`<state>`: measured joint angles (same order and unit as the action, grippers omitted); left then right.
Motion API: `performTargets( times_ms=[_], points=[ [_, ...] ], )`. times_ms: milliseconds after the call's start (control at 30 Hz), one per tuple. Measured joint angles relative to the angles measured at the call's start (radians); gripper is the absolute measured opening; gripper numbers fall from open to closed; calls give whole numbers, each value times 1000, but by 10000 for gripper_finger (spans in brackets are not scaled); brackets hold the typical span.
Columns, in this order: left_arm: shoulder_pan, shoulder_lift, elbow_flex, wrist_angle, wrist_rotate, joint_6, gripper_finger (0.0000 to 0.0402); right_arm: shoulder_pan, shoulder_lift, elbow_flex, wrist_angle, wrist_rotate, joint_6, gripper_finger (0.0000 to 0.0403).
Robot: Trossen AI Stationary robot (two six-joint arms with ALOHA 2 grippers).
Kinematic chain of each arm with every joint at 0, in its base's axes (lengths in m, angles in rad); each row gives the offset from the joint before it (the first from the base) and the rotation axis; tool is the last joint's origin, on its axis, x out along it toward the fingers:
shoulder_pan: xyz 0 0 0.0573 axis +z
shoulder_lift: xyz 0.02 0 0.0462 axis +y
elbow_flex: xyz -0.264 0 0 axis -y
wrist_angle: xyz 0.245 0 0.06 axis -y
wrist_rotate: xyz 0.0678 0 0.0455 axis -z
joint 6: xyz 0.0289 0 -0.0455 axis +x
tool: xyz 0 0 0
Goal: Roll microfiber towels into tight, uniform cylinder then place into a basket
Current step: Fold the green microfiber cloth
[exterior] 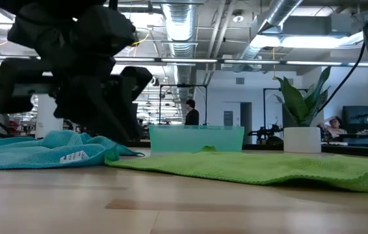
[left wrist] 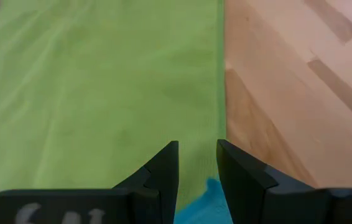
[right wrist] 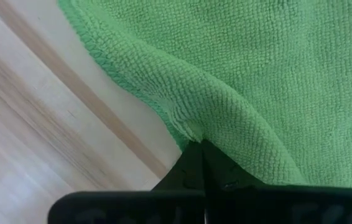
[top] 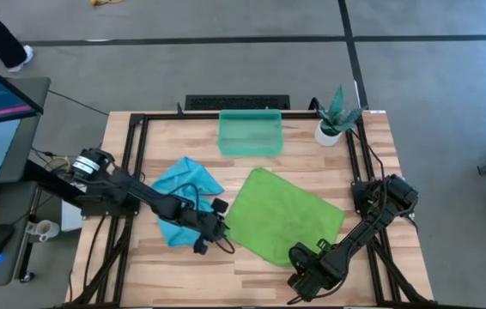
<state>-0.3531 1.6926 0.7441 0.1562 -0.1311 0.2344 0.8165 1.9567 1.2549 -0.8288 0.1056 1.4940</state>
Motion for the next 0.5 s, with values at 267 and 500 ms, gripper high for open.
performTargets(
  times_ms=[267,500],
  points=[
    [0,86,0,41,18,-3,100,0,-1,0,0,0,0,4],
    [32,104,3,50,10,-42,100,0,-1,0,5,0,0,4]
  ],
)
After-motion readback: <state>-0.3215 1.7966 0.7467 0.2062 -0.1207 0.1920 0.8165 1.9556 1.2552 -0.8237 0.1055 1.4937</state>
